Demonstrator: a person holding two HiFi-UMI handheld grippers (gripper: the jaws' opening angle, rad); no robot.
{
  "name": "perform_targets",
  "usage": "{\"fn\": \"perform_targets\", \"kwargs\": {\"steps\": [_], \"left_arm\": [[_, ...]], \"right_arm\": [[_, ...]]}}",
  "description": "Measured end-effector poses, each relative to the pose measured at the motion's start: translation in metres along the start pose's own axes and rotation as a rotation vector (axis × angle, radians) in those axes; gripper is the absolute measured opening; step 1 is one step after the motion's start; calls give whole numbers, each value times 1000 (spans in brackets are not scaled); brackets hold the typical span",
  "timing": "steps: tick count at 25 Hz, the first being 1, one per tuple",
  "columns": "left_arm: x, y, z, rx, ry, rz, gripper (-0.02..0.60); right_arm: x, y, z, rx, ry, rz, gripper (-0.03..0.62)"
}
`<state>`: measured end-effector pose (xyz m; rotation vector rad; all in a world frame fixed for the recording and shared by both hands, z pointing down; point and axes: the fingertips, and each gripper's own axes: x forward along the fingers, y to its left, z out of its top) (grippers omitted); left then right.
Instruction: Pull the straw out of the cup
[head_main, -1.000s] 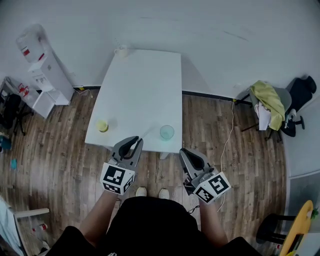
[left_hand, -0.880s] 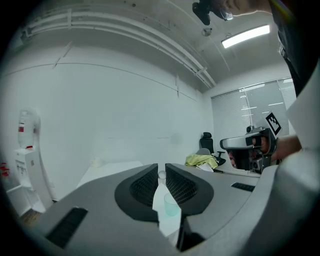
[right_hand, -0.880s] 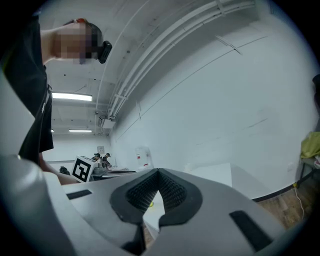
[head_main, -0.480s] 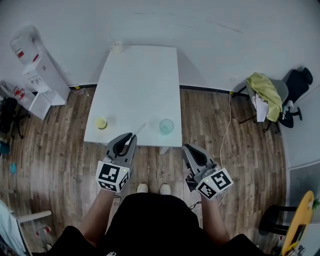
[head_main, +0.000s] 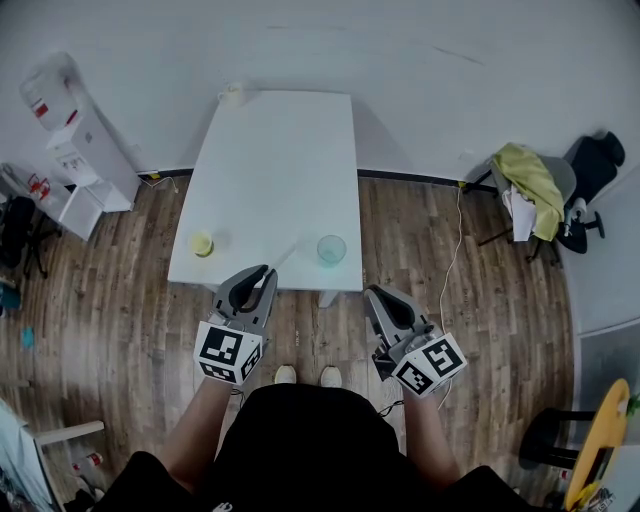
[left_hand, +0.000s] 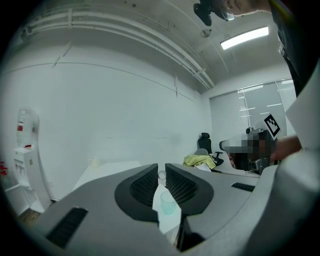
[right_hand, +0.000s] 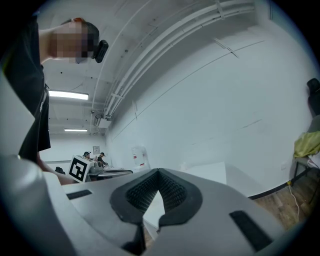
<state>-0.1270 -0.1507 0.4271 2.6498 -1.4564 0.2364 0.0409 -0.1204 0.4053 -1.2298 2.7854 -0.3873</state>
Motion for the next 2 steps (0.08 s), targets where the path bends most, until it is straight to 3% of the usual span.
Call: {"fn": "perform_targets", "kwargs": {"steps": [2], "left_arm": [[0, -3, 0, -1, -1, -1, 57]], "right_arm": [[-2, 0, 1, 5, -4, 1, 21]]}}
